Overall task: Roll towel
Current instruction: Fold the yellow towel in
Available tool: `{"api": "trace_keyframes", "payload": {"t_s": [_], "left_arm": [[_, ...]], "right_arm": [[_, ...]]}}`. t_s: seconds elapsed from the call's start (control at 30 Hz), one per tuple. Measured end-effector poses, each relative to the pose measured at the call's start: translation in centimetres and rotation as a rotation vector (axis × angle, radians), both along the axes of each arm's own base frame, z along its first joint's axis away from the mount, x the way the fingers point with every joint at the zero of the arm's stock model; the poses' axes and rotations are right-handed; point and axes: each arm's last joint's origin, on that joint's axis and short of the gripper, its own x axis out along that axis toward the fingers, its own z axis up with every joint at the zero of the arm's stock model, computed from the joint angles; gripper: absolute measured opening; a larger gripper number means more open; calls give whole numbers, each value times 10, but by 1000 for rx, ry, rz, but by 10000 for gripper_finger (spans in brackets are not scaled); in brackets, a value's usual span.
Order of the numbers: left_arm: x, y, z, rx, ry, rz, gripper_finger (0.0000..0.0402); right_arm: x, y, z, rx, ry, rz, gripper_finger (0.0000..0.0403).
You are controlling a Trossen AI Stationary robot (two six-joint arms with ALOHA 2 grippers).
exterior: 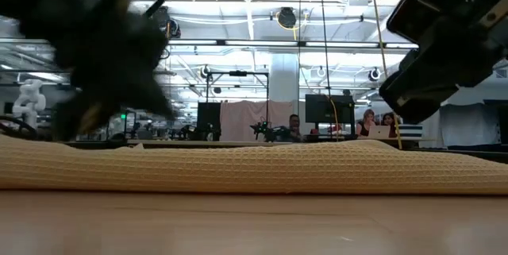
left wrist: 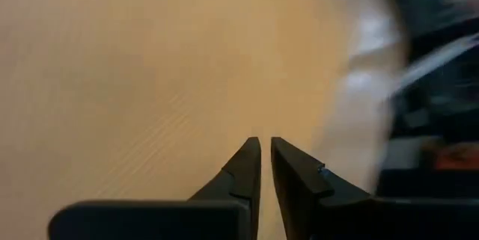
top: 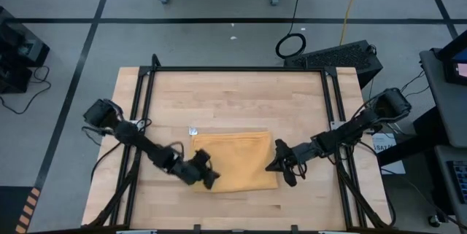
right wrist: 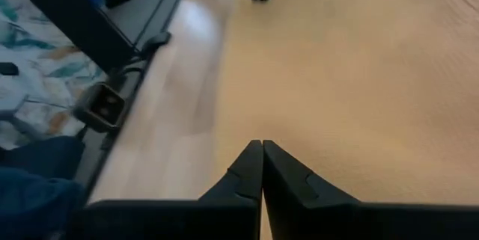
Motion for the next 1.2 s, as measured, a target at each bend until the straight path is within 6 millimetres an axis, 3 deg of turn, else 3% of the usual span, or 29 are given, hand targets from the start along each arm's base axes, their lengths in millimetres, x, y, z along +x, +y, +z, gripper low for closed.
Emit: {"api": "trace_keyframes", "payload": {"t_s": [0.17,0.27,0.47,0.63,0.83,1.07,1.2], "left_arm": [[41,25,46,205,-176,-54,40],[63,50,62,395,-187,-85,40],[87,117,53,535,-57,-151,40],[94,152,33,484,-77,-401,40],[99,162,21,536,-144,-564,40],[102,154,1,571,-147,-687,40],[103,151,-8,629,-92,-672,40]], "right_arm": [[-3,4,12,33,-61,28,0],[-4,4,12,62,-44,23,0],[-5,4,9,176,38,-44,0],[-5,2,7,313,113,-149,0],[-7,-1,0,427,207,-319,0],[-7,-6,-1,604,259,-474,0],[-8,-6,-4,642,298,-512,0]]}}
